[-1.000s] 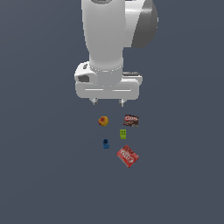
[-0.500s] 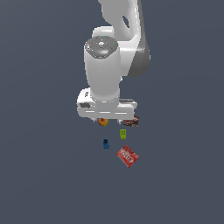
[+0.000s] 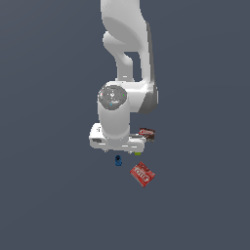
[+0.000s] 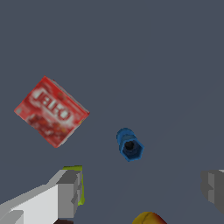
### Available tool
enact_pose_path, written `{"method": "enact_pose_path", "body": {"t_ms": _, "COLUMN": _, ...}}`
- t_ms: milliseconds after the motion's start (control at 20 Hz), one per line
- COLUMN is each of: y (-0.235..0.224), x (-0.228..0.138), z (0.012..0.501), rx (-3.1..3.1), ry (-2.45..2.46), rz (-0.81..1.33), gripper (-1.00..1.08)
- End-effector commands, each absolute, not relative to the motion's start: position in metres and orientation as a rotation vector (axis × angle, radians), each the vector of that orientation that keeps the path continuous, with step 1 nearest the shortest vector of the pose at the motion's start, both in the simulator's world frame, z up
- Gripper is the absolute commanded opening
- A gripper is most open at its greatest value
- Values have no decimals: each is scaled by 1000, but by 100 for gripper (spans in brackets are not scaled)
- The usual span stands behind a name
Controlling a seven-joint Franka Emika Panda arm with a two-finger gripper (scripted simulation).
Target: Pick up a designated object from a clutter of objects.
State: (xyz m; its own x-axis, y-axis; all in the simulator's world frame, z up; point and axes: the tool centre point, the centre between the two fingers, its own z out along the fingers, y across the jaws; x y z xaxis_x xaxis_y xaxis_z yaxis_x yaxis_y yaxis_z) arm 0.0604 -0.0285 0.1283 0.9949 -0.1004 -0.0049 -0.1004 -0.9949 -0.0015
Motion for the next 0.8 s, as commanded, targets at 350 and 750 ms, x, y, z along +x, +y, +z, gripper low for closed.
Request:
{"method": "enact_pose_path", "body": {"t_ms": 350, "y": -32, "x": 63, "z": 93, "rx": -3137, "ry": 173, "rz": 0, "gripper": 100}}
{"method": "enact_pose_path", "body": {"t_ms": 750, "y": -32, "x": 62, "z": 82, "rx": -3137, "ry": 172, "rz": 3, "gripper": 100}}
